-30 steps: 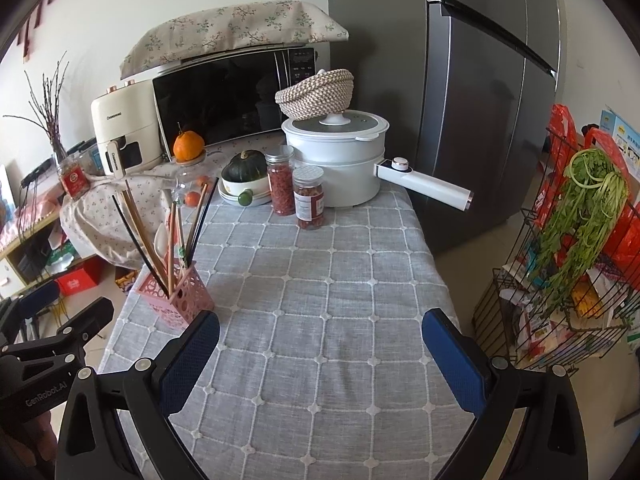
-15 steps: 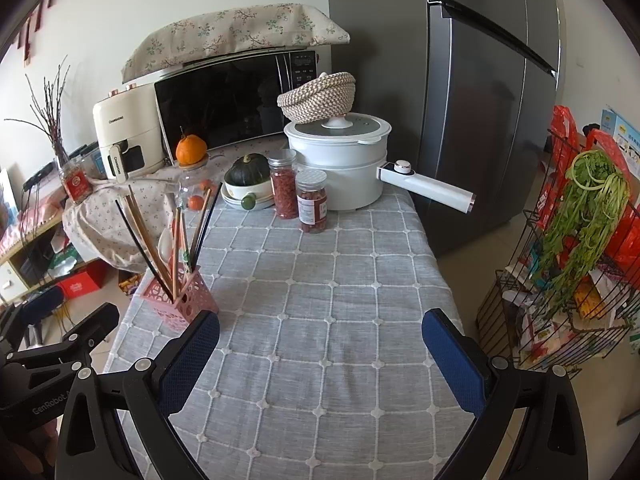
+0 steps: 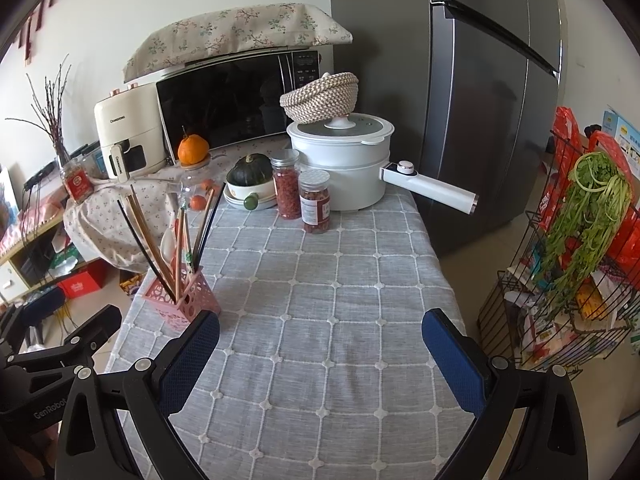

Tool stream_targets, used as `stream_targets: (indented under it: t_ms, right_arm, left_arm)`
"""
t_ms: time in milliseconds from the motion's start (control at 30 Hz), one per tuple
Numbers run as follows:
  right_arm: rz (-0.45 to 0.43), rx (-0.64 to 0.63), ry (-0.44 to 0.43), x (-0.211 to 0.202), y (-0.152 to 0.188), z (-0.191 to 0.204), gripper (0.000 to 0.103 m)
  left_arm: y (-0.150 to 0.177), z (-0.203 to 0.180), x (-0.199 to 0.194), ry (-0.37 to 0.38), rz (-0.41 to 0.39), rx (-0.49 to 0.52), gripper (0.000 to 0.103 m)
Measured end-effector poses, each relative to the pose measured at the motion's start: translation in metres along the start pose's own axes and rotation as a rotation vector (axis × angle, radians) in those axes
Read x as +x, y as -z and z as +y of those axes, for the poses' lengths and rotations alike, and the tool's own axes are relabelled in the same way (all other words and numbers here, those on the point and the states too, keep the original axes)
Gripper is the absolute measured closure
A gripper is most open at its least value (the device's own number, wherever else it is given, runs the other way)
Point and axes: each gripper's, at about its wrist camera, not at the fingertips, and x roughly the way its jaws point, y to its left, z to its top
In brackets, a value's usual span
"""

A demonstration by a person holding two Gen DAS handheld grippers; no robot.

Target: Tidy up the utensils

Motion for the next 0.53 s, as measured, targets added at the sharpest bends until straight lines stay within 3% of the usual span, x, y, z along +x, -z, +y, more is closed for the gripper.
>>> stream_targets:
  t_ms: [533]
  right_arm:
    - [0.001,0.0,0.002,0.0008,-0.0001,0.0018,0.001]
  left_arm:
    - [0.0026,-0.0028,0.002,0.008,0.011,0.004,0.007]
